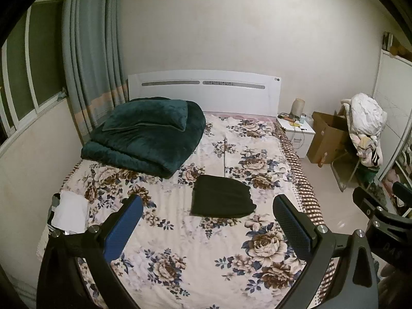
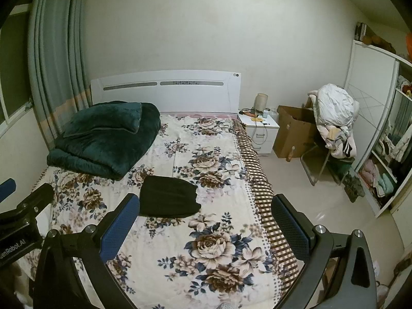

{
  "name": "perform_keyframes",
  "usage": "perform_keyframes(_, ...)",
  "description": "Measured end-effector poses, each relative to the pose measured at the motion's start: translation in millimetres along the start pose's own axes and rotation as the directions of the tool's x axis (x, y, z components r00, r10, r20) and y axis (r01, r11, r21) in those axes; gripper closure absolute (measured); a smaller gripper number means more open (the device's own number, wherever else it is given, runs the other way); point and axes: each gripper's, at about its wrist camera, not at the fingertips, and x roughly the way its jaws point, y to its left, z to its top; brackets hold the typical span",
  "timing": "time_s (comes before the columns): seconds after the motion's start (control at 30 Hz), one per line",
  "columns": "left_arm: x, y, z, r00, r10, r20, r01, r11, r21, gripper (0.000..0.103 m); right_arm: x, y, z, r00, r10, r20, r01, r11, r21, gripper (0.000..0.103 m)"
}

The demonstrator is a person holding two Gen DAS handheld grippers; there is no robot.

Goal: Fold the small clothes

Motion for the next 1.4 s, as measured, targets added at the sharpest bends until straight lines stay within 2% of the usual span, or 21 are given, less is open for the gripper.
perform_keyframes(1.4, -3.9, 10.5, -2.6, 0.999, 0.032, 0.002, -0.032, 0.999, -0.007, 0.000, -6.9, 18.3, 4.0, 1.000, 0.005, 0.003, -0.005, 1.000, 0.013, 0.000)
